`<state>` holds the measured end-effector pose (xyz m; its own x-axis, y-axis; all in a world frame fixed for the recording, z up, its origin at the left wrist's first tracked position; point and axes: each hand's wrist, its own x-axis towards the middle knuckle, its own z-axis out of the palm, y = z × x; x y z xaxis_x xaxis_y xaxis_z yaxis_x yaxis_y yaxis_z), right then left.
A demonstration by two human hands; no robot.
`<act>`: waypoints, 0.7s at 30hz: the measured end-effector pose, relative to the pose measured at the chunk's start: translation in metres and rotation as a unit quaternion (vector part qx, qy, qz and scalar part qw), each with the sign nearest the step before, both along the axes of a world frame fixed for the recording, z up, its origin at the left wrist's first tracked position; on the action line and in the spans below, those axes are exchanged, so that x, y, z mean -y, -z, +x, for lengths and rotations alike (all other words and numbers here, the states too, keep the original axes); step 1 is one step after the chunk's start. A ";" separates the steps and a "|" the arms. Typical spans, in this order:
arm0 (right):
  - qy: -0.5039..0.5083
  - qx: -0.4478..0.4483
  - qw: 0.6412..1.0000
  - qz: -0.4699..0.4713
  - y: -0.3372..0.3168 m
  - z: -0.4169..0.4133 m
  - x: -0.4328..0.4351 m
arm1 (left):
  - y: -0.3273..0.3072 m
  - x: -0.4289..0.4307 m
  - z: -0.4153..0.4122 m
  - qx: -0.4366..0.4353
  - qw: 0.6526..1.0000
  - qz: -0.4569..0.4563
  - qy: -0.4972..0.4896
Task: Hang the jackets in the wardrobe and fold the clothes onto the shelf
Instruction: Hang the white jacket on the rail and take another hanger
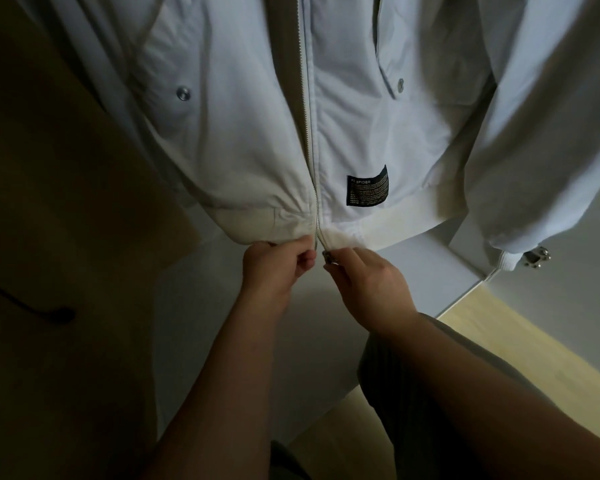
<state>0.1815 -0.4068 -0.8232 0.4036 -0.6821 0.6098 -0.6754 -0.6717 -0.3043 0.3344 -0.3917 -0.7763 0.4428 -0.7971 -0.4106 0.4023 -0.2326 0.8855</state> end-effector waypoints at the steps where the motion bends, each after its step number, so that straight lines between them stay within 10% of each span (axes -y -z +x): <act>1: 0.004 0.015 1.000 -0.007 -0.001 0.001 0.001 | 0.000 0.001 0.000 -0.007 1.000 -0.003 0.006; 21: -0.027 0.080 0.996 -0.021 -0.004 0.012 0.004 | 0.016 0.008 -0.003 0.002 0.999 -0.043 -0.016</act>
